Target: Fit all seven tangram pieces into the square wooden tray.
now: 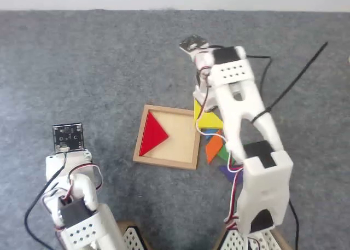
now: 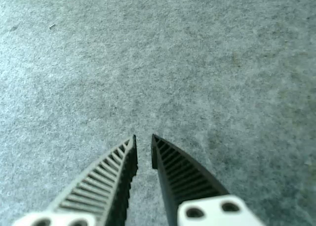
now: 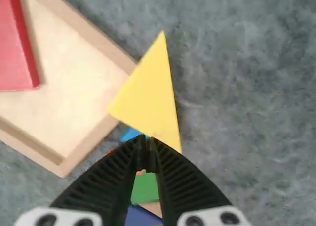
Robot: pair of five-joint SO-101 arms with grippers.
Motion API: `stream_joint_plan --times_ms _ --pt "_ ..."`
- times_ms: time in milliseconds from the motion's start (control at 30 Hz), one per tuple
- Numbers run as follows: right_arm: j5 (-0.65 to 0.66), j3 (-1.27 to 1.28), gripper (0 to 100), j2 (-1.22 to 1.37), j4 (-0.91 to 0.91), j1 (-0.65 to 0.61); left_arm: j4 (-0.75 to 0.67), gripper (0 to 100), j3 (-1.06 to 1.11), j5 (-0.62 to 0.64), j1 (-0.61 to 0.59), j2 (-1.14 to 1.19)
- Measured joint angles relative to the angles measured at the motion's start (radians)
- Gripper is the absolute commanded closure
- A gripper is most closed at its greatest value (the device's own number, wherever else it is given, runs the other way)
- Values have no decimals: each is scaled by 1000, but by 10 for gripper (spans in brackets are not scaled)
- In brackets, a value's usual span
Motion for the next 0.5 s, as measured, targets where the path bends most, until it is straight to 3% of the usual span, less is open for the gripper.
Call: stream_joint_plan --times_ms 133,333,500 --pt "32 25 827 25 -48 61 0 938 0 0 0 0" --pt "-31 31 986 147 -252 107 0 938 0 0 0 0" --pt "-41 31 982 170 -284 101 0 938 0 0 0 0"
